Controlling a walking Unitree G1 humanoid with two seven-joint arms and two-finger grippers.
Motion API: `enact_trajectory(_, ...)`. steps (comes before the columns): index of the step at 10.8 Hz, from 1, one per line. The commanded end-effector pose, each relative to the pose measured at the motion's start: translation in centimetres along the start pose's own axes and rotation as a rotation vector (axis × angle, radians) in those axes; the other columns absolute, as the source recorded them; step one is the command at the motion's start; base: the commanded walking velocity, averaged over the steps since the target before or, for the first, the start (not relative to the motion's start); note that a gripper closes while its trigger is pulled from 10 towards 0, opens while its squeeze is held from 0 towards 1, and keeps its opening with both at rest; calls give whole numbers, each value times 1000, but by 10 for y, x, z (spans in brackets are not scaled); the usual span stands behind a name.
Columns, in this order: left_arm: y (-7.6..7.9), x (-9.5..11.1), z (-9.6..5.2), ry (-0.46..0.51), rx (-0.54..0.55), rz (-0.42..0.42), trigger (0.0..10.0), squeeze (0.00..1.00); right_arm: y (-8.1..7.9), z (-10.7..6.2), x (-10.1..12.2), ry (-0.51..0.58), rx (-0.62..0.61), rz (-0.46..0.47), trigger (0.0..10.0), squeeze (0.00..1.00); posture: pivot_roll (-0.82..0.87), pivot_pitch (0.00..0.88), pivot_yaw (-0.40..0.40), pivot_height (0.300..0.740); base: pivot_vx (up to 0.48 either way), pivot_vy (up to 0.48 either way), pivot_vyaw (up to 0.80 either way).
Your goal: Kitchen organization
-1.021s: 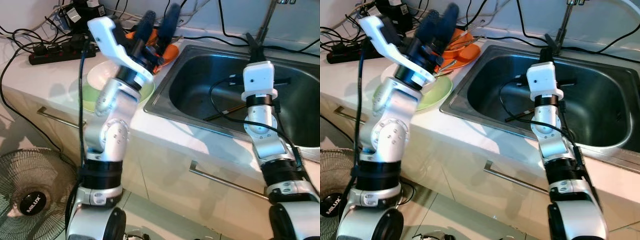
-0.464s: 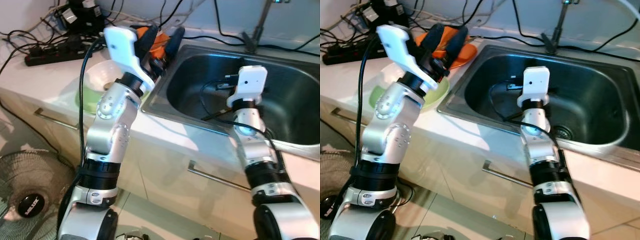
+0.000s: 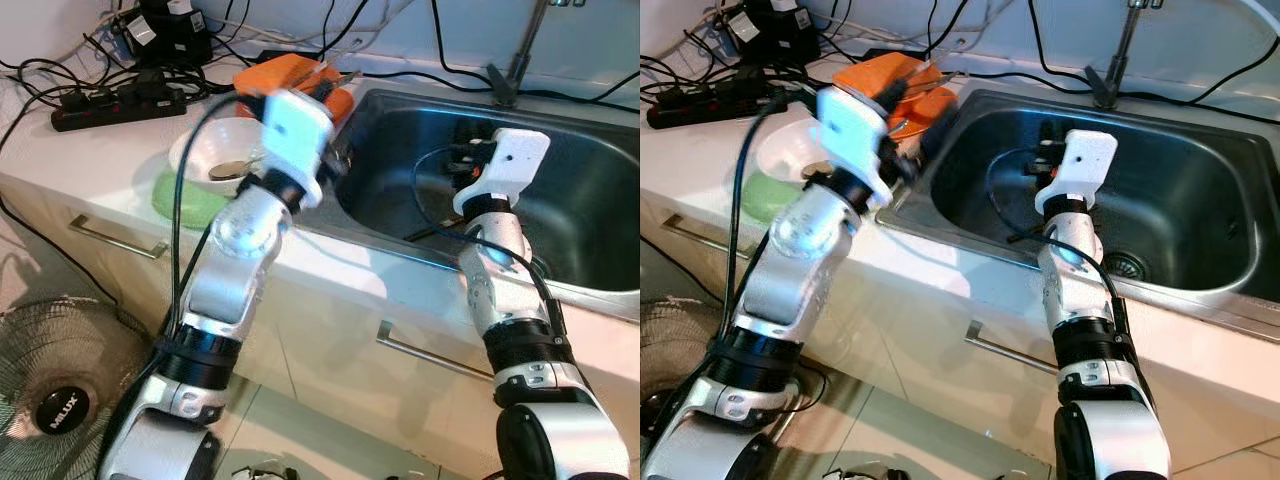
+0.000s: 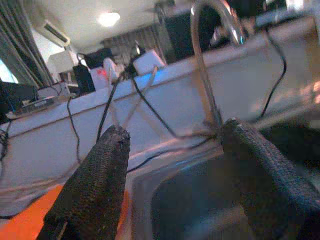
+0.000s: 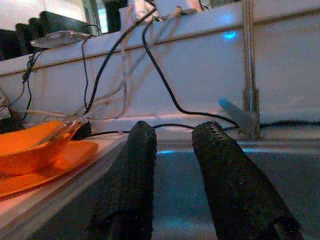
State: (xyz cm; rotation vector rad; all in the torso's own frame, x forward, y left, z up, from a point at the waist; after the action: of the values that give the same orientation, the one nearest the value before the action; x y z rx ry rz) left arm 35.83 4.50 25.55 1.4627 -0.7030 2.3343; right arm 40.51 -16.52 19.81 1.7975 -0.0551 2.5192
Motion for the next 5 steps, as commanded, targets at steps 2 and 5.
enact_trajectory(2,0,-12,-5,-43,5,74,10000,0,-1,4,4,-8,-5,36,10000,1000,58,36,44,740,0,0,0)
enact_trajectory(5,-9,-23,-12,-83,26,140,10000,0,4,5,5,-13,-19,59,10000,1000,55,39,47,740,0,0,0)
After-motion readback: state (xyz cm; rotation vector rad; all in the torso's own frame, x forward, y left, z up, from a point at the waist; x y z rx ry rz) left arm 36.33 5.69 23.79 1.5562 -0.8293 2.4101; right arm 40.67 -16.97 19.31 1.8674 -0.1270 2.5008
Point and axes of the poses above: a point about 5 cm out from each wrist's last joint towards the gripper, its own z axis pointing out of the wrist towards the gripper, its own x axis along the axis of the wrist's last joint, y = z × x, the point moved 4 cm from there along z, pointing out of the wrist towards the gripper, and after that the axes turned 6 degrees about -z, right-handed, at the moved point
